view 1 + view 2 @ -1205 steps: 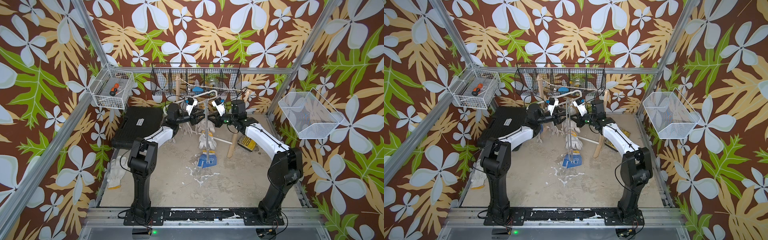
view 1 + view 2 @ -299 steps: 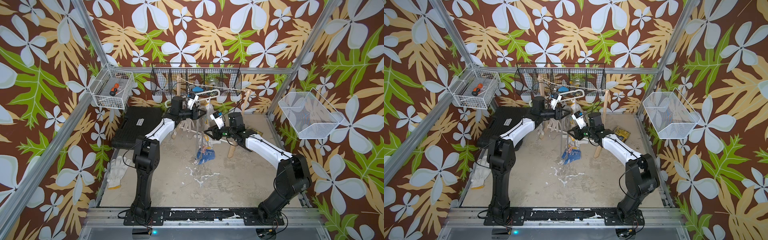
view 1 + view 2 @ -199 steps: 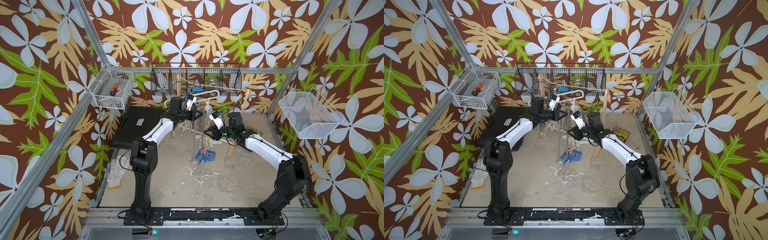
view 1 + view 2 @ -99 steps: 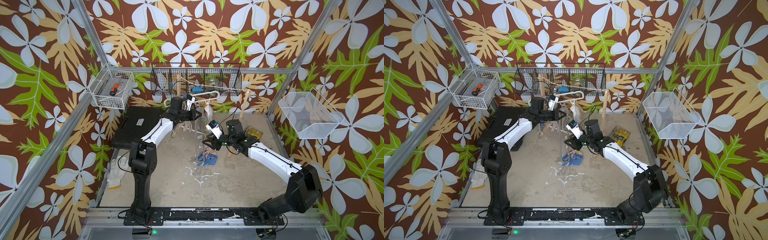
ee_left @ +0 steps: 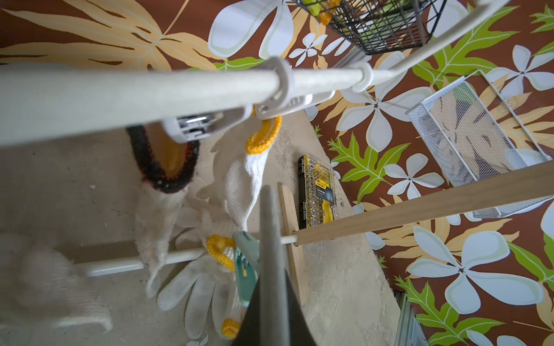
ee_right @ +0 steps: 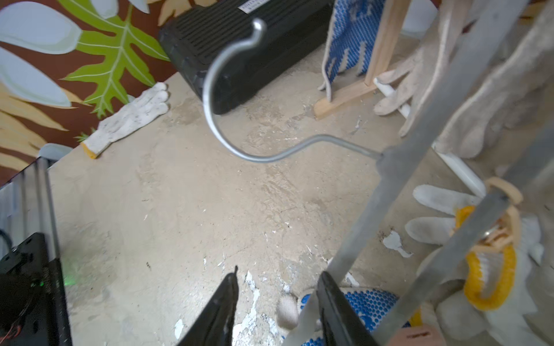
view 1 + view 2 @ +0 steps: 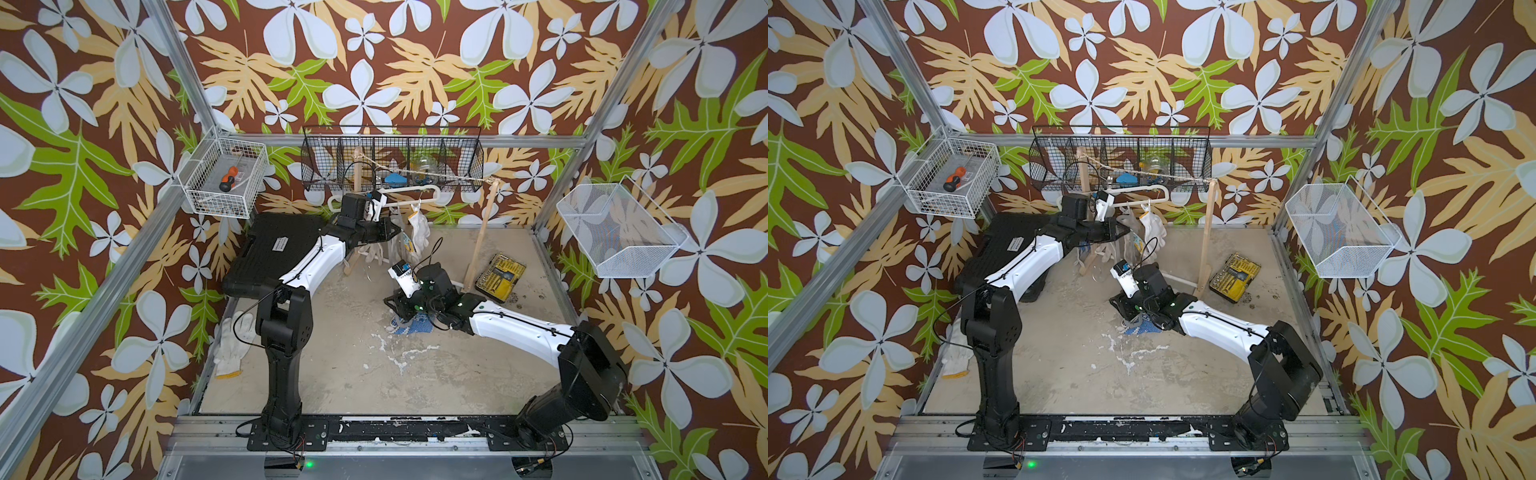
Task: Clip the gloves onto a hanger to dry
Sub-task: Pick up the glove from the center of the board.
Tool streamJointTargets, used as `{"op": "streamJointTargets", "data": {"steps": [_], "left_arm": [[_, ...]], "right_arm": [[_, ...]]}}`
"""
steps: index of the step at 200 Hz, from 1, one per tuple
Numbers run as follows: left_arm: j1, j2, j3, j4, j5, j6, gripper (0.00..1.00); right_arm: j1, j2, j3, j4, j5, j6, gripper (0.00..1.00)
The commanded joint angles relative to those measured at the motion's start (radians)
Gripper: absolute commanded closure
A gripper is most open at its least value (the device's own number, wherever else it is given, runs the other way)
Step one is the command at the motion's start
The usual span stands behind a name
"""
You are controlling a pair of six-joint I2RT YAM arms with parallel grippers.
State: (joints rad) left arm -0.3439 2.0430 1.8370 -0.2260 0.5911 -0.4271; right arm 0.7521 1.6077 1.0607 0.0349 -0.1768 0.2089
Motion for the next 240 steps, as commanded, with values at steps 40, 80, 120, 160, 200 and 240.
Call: {"op": "streamJointTargets", "data": {"steps": [40,80,120,160,200,240], "left_arm": [[-0.002,-0.017,0.008,-0.028,-0.043,-0.001,1.00],[-0.003,-0.017,0.014,-0.036,-0.040,0.000,1.00],[-0.001,-0.014,0.015,-0.039,-0.026,-0.001,1.00],[-0.002,-0.018,0.015,-0.039,-0.011,0.001,0.91],[-0.001,-0.029,0.020,-0.036,0.051,0.012,0.74],[0.002,-0.094,-0.033,0.035,0.083,-0.007,0.56]], "right_arm": [[0.017,0.075,0.022,0.035,0.127,0.125,0.65],[0.016,0.113,0.004,0.092,0.045,0.212,0.78],[0.017,0.090,0.018,0.095,0.026,0.243,0.95],[0.017,0.028,-0.003,0.101,0.002,0.282,1.00],[0.007,-0.026,-0.011,0.084,-0.034,0.318,1.00],[-0.015,-0.073,-0.027,0.048,-0.068,0.344,1.00]]}}
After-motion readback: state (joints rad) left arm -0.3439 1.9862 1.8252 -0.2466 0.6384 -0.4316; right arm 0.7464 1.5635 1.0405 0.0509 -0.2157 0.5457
